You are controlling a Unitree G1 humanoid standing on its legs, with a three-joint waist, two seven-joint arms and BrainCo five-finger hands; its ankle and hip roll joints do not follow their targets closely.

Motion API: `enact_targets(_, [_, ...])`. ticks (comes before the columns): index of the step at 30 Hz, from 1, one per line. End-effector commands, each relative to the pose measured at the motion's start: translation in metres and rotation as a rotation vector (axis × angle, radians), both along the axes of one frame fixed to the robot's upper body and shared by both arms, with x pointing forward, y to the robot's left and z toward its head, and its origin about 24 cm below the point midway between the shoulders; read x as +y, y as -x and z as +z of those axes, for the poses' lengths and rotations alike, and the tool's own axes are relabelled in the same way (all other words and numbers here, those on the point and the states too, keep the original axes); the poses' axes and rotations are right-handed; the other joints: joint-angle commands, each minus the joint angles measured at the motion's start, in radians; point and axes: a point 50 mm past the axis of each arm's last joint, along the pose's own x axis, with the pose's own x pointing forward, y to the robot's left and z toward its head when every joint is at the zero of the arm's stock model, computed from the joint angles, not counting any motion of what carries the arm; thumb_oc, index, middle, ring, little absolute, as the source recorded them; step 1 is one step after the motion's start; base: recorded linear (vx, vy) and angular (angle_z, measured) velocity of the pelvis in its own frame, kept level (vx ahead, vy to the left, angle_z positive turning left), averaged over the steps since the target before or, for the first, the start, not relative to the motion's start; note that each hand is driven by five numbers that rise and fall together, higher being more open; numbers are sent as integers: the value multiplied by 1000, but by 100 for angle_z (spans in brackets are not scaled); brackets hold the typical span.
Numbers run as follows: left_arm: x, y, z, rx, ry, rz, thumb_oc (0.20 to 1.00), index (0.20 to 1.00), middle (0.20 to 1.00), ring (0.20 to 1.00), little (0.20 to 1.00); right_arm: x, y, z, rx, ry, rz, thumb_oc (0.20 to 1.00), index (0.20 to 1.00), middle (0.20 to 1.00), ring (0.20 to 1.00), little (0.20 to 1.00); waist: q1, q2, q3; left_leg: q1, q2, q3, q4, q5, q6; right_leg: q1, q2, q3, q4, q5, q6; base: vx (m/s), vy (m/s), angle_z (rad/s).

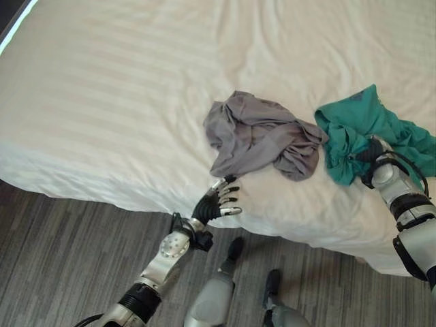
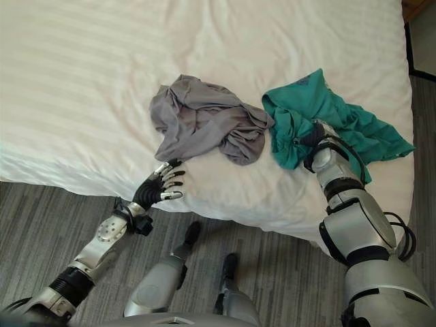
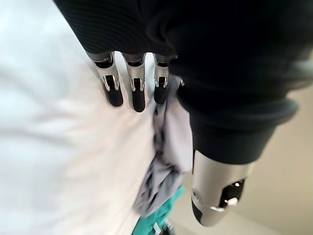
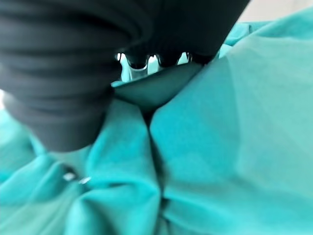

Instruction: Pick up bed clothes into laundry basket.

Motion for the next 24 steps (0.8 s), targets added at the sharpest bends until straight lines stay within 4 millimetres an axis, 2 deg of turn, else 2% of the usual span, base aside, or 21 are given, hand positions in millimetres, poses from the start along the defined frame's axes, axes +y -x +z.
enact_targets(1, [14, -2, 50, -277, -13, 103, 1000, 1000, 1000, 1000, 1000, -39, 17, 43, -116, 87, -48, 200, 200, 200, 200, 200, 19, 28, -67, 40, 56, 20, -13, -66, -63, 105, -48, -39, 13, 70, 38, 79, 22, -2])
enact_targets(3, [23, -1, 83, -417, -89, 126, 1000, 1000, 1000, 1000, 1000, -48, 26, 69, -194, 123, -46, 200, 200, 200, 200, 200, 1, 29, -89, 76, 55, 24, -8, -86, -58, 129, -54, -41, 13, 74, 43, 80, 33, 2])
enact_targets(5, [24, 2, 102, -505, -151, 127, 1000, 1000, 1000, 1000, 1000, -61, 38, 93, -262, 152, -67, 200, 200, 200, 200, 200, -18, 33, -118, 108, 52, 26, -7, -99, -52, 148, -60, -37, 13, 77, 44, 83, 49, 1])
enact_targets(6, [24, 2, 103, -506, -152, 126, 1000, 1000, 1000, 1000, 1000, -61, 39, 94, -263, 152, -69, 200, 200, 200, 200, 200, -16, 33, -117, 106, 52, 26, -9, -92, -52, 145, -59, -36, 13, 82, 45, 159, 90, -6])
enact_targets(7, [24, -3, 108, -528, -207, 148, 1000, 1000, 1000, 1000, 1000, -68, 51, 113, -333, 169, -79, 200, 200, 200, 200, 200, -52, 42, -161, 147, 50, 32, -8, -106, -46, 166, -71, -33, 15, 86, 45, 124, 86, -16])
enact_targets(8, [23, -5, 108, -532, -238, 157, 1000, 1000, 1000, 1000, 1000, -71, 58, 119, -355, 183, -86, 200, 200, 200, 200, 200, -62, 45, -172, 161, 49, 35, -8, -112, -44, 176, -75, -34, 16, 87, 46, 115, 107, -30])
enact_targets(10, [18, -11, 101, -505, -284, 151, 1000, 1000, 1000, 1000, 1000, -70, 65, 123, -385, 196, -72, 200, 200, 200, 200, 200, -83, 52, -187, 177, 44, 42, -8, -108, -40, 178, -81, -26, 19, 104, 50, 34, 79, -28])
enact_targets(12, [17, -23, 87, -462, -469, 165, 1000, 1000, 1000, 1000, 1000, -67, 75, 127, -426, 198, -48, 200, 200, 200, 200, 200, -127, 65, -210, 203, 40, 52, -11, -119, -35, 186, -89, -16, 22, 117, 53, 75, 69, -18])
enact_targets(13, [15, -24, 87, -464, -472, 160, 1000, 1000, 1000, 1000, 1000, -69, 77, 126, -425, 196, -54, 200, 200, 200, 200, 200, -123, 62, -209, 204, 40, 51, -10, -119, -35, 187, -89, -17, 22, 116, 53, 40, 30, -18])
enact_targets(14, [13, -30, 81, -450, -551, 162, 1000, 1000, 1000, 1000, 1000, -69, 83, 126, -446, 196, -48, 200, 200, 200, 200, 200, -138, 64, -215, 212, 40, 54, -12, -122, -33, 189, -90, -13, 23, 119, 54, 38, 26, -19])
enact_targets(19, [11, -61, 40, -306, -904, 129, 1000, 1000, 1000, 1000, 1000, -70, 96, 115, -489, 152, -28, 200, 200, 200, 200, 200, -199, 79, -231, 242, 38, 69, -19, -136, -24, 183, -90, 24, 34, 147, 61, 32, 38, -23])
enact_targets(20, [10, -62, 40, -308, -904, 127, 1000, 1000, 1000, 1000, 1000, -71, 97, 115, -490, 152, -30, 200, 200, 200, 200, 200, -196, 78, -231, 243, 38, 70, -19, -136, -24, 183, -90, 25, 34, 147, 61, 17, 50, -20])
enact_targets(21, [17, -69, 27, -255, -1035, 137, 1000, 1000, 1000, 1000, 1000, -68, 99, 116, -506, 144, -5, 200, 200, 200, 200, 200, -222, 83, -233, 249, 39, 78, -20, -139, -24, 180, -87, 38, 35, 151, 61, 12, 44, -35])
enact_targets(24, [27, -82, -3, -141, -1277, 139, 1000, 1000, 1000, 1000, 1000, -60, 104, 121, -568, 100, 54, 200, 200, 200, 200, 200, -268, 87, -237, 262, 46, 92, -20, -156, -26, 179, -80, 56, 34, 142, 58, 53, 54, -18])
